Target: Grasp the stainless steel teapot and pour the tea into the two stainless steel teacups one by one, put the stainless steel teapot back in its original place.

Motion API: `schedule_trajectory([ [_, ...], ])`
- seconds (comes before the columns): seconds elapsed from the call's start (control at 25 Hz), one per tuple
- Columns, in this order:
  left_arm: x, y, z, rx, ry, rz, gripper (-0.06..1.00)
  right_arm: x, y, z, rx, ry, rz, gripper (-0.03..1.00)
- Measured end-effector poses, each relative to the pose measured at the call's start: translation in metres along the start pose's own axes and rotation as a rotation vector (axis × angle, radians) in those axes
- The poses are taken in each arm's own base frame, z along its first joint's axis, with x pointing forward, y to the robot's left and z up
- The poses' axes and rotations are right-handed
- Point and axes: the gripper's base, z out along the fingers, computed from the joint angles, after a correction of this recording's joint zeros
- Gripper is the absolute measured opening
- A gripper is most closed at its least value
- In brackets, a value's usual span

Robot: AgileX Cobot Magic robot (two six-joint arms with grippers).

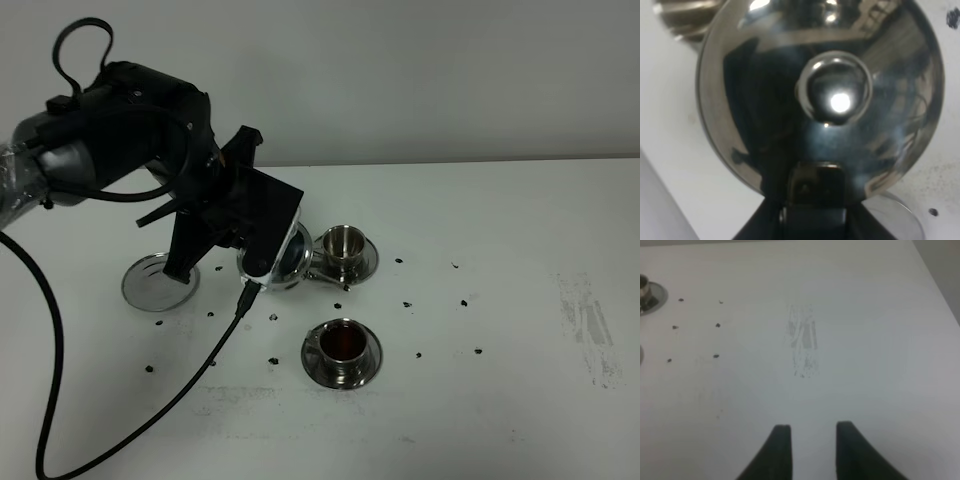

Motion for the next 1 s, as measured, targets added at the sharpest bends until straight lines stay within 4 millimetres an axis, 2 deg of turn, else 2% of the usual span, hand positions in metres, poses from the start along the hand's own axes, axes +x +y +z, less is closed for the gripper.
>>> schedule_trajectory([
  [0.2, 0.004, -0.002, -0.031, -0.024, -0.02, -0.124, 0.22, 0.0, 0.0, 0.0, 0.0, 0.0, 0.0, 0.21],
  [0.4, 0.003, -0.016, -0.043, -0.027, -0.051, -0.22, 0.22, 0.0, 0.0, 0.0, 0.0, 0.0, 0.0, 0.21],
  [0.56, 0.002, -0.039, -0.046, -0.037, -0.1, -0.29, 0.22, 0.0, 0.0, 0.0, 0.0, 0.0, 0.0, 0.21],
  [0.8, 0.009, -0.083, -0.052, -0.024, -0.178, -0.466, 0.22, 0.0, 0.0, 0.0, 0.0, 0.0, 0.0, 0.21],
  [1.0, 0.018, -0.12, -0.04, -0.022, -0.191, -0.579, 0.22, 0.0, 0.0, 0.0, 0.0, 0.0, 0.0, 0.21],
])
